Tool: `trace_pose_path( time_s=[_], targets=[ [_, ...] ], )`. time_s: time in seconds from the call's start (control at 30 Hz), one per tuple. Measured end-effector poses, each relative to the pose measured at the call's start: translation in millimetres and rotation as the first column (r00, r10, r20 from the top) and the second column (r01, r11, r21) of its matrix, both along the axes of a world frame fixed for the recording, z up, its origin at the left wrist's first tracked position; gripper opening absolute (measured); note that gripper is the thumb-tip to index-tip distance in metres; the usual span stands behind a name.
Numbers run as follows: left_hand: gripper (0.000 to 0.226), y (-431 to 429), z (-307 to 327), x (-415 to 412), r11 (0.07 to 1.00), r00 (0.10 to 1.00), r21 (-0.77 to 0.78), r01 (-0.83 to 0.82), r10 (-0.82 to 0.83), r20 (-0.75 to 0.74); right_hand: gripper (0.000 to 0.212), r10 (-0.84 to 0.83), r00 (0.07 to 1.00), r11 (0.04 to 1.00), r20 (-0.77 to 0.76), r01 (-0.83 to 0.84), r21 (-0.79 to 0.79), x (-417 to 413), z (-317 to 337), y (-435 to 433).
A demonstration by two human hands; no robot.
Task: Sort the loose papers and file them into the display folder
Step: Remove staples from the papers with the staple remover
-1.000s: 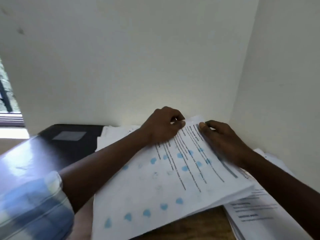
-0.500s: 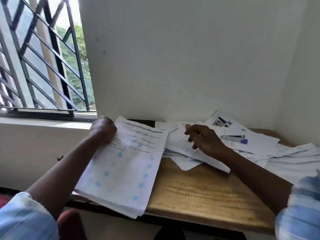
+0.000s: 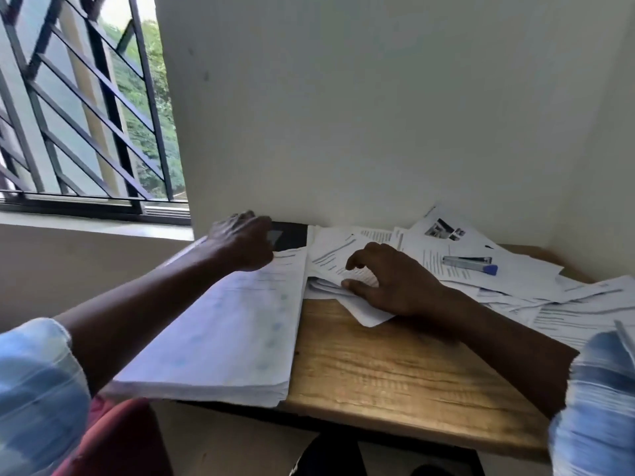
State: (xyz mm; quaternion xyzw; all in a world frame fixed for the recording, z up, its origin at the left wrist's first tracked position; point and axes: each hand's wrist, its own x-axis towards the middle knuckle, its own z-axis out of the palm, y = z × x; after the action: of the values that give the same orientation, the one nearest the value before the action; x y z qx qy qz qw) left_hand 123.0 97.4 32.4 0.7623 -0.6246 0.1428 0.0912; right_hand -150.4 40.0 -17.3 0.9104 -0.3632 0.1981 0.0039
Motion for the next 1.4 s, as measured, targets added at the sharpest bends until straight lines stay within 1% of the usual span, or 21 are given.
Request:
trace_pose_path(
  time_s=[0.03, 0.1, 0.13, 0.2, 0.37, 0.47, 0.57, 0.67, 0.73, 0.8, 0.87, 0.93, 1.03, 1.1, 1.13, 1.17, 1.2, 1.27, 1.3, 1.33, 1.4],
  targets=[
    [0.028, -11.1, 2.7, -10.9, 0.997, 0.997, 0.022, 0.068, -0.067, -0.028, 0.05, 0.007, 0.999, 1.0, -0.033, -0.006, 0.015, -3.7, 1.5, -2.8],
    [0.042, -33.4, 6.6, -31.8, 0.974, 0.981, 0.115, 0.194, -0.191, -0.03, 0.064, -0.009, 0.989, 0.998, -0.151, 0.017, 0.054, -10.6, 3.5, -7.9],
    [0.051, -45.8, 6.3, -39.8, 0.96, 0.972, 0.153, 0.234, -0.232, -0.033, 0.068, -0.024, 0.975, 0.997, -0.219, 0.039, 0.064, -13.9, 2.8, -10.1],
    [0.053, -70.7, 3.9, -56.5, 0.941, 0.959, 0.189, 0.282, -0.272, -0.075, 0.068, -0.059, 0.953, 0.994, -0.296, 0.083, 0.07, -20.3, 0.2, -15.6],
    [0.063, -123.7, -9.5, -87.8, 0.93, 0.96, 0.247, 0.274, -0.246, -0.136, 0.064, -0.104, 0.968, 0.995, -0.229, 0.102, -0.022, -24.5, -19.9, -20.5],
    [0.076, -147.4, -30.2, -85.9, 0.956, 0.968, 0.218, 0.197, -0.155, -0.195, 0.065, -0.108, 0.99, 0.993, -0.092, 0.112, 0.034, -28.5, -30.9, -20.5],
    [0.074, -154.9, -51.8, -79.6, 0.979, 0.963, 0.137, 0.154, -0.117, -0.243, 0.066, -0.106, 0.991, 0.991, -0.078, 0.112, 0.073, -29.7, -31.1, -19.3],
    [0.066, -157.6, -59.5, -72.9, 0.975, 0.888, 0.075, 0.21, -0.158, -0.432, 0.073, -0.094, 0.99, 0.989, -0.109, 0.106, 0.108, -29.1, -25.0, -14.9],
    [0.061, -157.2, -62.2, -71.5, 0.973, 0.85, 0.036, 0.227, -0.18, -0.496, 0.072, -0.085, 0.993, 0.986, -0.082, 0.096, 0.138, -29.5, -20.1, -13.4],
    [0.058, -157.2, -65.9, -72.7, 0.975, 0.861, 0.011, 0.222, -0.19, -0.472, 0.062, -0.093, 0.994, 0.982, 0.049, 0.083, 0.168, -31.9, -15.0, -17.7],
    [0.058, -157.3, -70.1, -76.2, 0.976, 0.89, 0.001, 0.217, -0.198, -0.411, 0.043, -0.145, 0.972, 0.984, 0.184, 0.122, 0.13, -41.2, -11.3, -31.2],
    [0.056, -158.2, -73.5, -78.2, 0.977, 0.931, 0.005, 0.214, -0.203, -0.303, 0.027, -0.222, 0.949, 0.974, 0.223, 0.207, 0.088, -53.8, -7.5, -51.7],
    [0.05, -153.6, -74.4, -88.8, 0.948, 0.942, -0.054, 0.312, -0.317, -0.111, 0.032, -0.346, 0.903, 0.936, 0.254, 0.315, 0.155, -77.5, -2.5, -74.6],
    [0.052, -147.5, -70.6, -99.6, 0.876, 0.873, -0.113, 0.469, -0.479, -0.091, 0.037, -0.402, 0.877, 0.912, 0.264, 0.358, 0.201, -94.5, 4.1, -83.4],
    [0.055, -143.2, -67.3, -105.8, 0.828, 0.821, -0.118, 0.548, -0.559, -0.114, 0.041, -0.425, 0.876, 0.901, 0.23, 0.384, 0.204, -102.9, 8.7, -86.3],
    [0.056, -138.2, -64.7, -113.0, 0.779, 0.765, -0.102, 0.618, -0.627, -0.148, 0.044, -0.453, 0.881, 0.885, 0.138, 0.425, 0.189, -112.0, 14.8, -87.7],
    [0.057, -134.2, -63.2, -119.4, 0.732, 0.712, -0.07, 0.678, -0.677, -0.186, 0.048, -0.473, 0.881, 0.871, -0.013, 0.47, 0.143, -121.5, 20.9, -89.6],
    [0.062, -125.9, -63.8, -130.6, 0.641, 0.623, 0.018, 0.768, -0.739, -0.255, 0.056, -0.49, 0.805, 0.841, -0.335, 0.537, 0.06, -140.0, 31.4, -92.0],
    [0.066, -123.8, -65.6, -133.8, 0.607, 0.598, 0.058, 0.793, -0.756, -0.265, 0.059, -0.498, 0.756, 0.82, -0.424, 0.569, 0.052, -147.4, 33.4, -91.9],
    [0.071, -123.4, -68.5, -135.7, 0.587, 0.59, 0.097, 0.804, -0.765, -0.259, 0.057, -0.509, 0.73, 0.8, -0.455, 0.597, 0.062, -154.7, 33.2, -91.1],
    [0.079, -125.6, -73.5, -135.5, 0.589, 0.605, 0.143, 0.795, -0.76, -0.238, 0.046, -0.521, 0.754, 0.798, -0.4, 0.596, 0.084, -164.5, 32.7, -89.7]
  ],
)
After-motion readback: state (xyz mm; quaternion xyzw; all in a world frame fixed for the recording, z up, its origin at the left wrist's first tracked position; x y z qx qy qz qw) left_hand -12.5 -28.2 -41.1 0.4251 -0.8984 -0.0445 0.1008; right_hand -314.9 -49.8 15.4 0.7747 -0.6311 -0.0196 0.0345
